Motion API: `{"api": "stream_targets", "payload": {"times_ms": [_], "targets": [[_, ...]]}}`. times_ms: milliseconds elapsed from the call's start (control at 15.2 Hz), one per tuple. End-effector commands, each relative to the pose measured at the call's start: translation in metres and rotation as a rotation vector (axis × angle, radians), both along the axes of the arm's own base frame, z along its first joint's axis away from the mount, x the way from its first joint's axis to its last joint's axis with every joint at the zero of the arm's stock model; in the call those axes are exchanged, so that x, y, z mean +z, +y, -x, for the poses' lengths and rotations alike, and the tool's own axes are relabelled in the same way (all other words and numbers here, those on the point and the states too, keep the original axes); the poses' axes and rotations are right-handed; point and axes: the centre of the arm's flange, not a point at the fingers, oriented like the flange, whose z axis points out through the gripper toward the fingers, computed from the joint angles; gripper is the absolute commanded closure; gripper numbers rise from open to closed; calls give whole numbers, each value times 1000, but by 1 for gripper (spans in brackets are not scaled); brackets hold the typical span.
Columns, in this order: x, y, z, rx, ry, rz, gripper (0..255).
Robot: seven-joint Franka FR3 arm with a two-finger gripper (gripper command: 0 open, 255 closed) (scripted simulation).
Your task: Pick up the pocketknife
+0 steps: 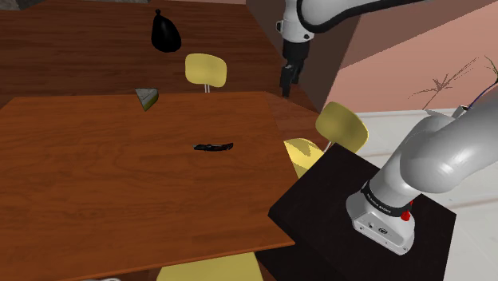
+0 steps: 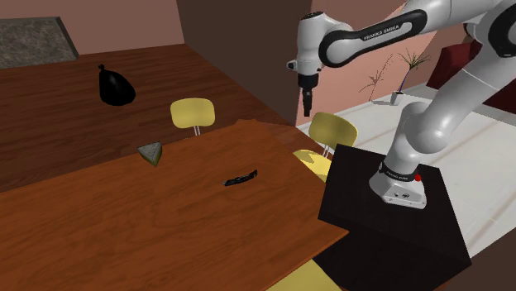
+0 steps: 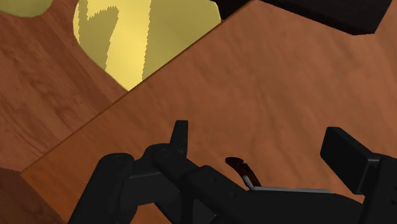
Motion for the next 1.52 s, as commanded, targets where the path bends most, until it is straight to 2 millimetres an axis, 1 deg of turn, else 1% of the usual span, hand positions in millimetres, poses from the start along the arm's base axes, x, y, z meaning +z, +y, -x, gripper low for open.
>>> {"api": "stream_targets", "payload": {"times_ms": [0, 726, 1452], "targets": [[-19, 4, -17, 21, 5, -8, 0], [-124, 46, -112, 132, 42, -47, 0], [-229, 102, -197, 242, 78, -87, 0]]}}
